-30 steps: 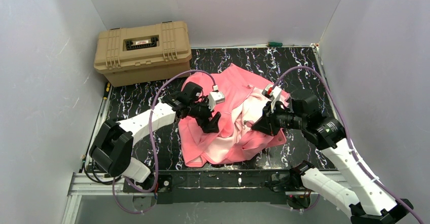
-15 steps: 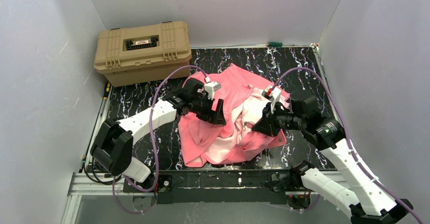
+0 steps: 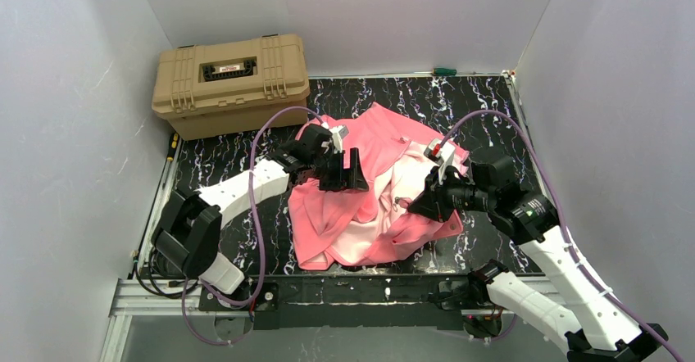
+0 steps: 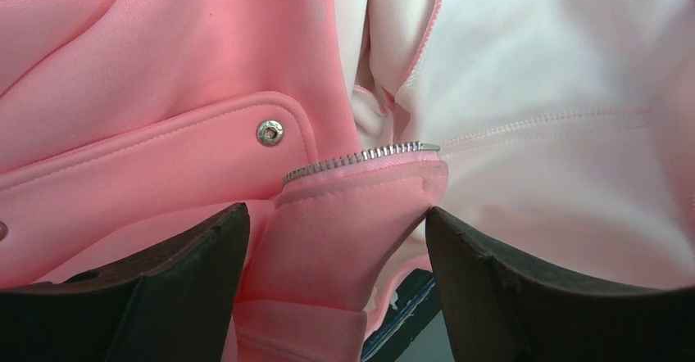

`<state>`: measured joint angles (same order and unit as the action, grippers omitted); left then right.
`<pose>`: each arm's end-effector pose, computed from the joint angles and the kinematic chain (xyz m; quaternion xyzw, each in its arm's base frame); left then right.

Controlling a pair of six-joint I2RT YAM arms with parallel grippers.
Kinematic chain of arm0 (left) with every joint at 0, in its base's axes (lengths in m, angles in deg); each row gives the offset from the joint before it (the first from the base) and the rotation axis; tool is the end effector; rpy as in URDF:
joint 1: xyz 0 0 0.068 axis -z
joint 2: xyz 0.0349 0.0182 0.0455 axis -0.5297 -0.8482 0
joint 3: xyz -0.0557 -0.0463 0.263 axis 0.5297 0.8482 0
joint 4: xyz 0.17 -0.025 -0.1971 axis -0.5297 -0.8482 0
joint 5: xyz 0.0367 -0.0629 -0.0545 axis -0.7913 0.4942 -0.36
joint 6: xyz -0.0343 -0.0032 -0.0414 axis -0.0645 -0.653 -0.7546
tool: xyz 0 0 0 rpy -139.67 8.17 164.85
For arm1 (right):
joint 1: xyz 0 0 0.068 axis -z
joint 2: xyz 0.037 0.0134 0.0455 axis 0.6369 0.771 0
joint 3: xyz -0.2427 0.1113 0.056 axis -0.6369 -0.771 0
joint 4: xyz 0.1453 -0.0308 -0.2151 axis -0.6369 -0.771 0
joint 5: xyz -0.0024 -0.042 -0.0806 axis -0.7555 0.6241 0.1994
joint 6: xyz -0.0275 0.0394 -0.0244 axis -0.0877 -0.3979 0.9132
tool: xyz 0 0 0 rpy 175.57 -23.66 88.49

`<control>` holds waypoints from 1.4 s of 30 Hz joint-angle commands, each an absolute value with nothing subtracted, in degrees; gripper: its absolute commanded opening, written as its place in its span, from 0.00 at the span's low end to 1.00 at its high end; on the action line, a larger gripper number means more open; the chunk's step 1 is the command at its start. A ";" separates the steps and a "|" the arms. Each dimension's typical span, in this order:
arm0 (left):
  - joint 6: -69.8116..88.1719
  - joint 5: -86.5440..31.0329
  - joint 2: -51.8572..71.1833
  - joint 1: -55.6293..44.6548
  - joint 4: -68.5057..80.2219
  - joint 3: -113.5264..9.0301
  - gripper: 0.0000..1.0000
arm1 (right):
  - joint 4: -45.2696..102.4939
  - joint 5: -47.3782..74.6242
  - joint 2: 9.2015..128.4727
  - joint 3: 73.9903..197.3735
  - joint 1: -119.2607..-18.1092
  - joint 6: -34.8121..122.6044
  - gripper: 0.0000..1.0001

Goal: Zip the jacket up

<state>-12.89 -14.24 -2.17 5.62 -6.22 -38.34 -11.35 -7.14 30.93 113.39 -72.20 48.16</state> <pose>0.2566 -0.2141 0.2437 0.1119 0.8828 -0.3851 0.2446 0.1162 0.0945 0.3431 -0.3361 0.7807 0.3486 0.3949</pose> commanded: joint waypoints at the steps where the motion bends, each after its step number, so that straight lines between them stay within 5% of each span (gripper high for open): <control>1: -15.70 -14.00 -3.31 5.70 -5.43 -41.71 0.76 | -10.05 -6.93 30.16 112.61 -72.34 48.69 0.01; 16: -8.24 -9.34 -2.14 6.46 -10.00 -43.89 0.00 | -9.43 -7.20 31.17 112.93 -72.33 49.15 0.01; 22: 7.91 2.61 -0.29 6.12 -18.16 -56.46 0.00 | -8.46 -9.73 32.57 113.93 -72.34 50.35 0.01; 28: 52.21 8.69 -4.24 5.89 -49.73 -87.46 0.00 | -8.54 -14.74 37.67 121.30 -72.34 56.60 0.01; 31: 62.00 7.36 -5.12 5.85 -58.15 -96.73 0.00 | -10.13 -18.48 39.59 124.42 -72.37 59.05 0.01; 42: 67.10 6.61 0.70 10.04 -60.08 -88.17 0.00 | -14.37 -16.82 44.43 131.49 -74.94 60.85 0.01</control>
